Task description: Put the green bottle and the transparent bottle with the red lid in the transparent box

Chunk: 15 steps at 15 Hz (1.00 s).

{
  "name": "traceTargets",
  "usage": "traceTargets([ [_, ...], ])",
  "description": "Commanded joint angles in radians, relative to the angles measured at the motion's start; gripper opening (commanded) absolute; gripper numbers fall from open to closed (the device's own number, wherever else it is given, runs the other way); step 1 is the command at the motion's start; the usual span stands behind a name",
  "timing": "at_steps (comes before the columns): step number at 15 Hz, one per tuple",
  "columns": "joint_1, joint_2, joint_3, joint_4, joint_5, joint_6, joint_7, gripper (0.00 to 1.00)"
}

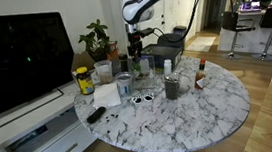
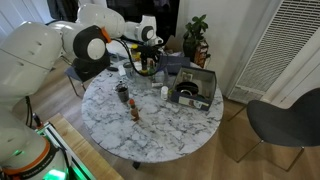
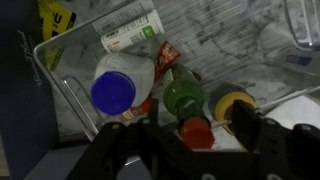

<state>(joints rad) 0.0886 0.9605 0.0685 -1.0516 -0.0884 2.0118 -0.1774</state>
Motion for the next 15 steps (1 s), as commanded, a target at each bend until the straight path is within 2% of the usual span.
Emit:
traceTargets([
  [1,-0.058,-0.113,0.024,-0.116,0.056,-0.061,-0.046,1.0],
  [5,-0.106,-0.25,0.024,-0.273,0.115,-0.197,-0.067,1.0],
  [9,-0.122,-0.372,-0.001,-0.45,0.137,-0.244,-0.017,1.0],
  [12,-0.125,-0.448,-0.024,-0.595,0.158,-0.187,0.064,1.0],
  [15,-0.125,-0.514,-0.045,-0.742,0.2,-0.078,0.163,1.0],
])
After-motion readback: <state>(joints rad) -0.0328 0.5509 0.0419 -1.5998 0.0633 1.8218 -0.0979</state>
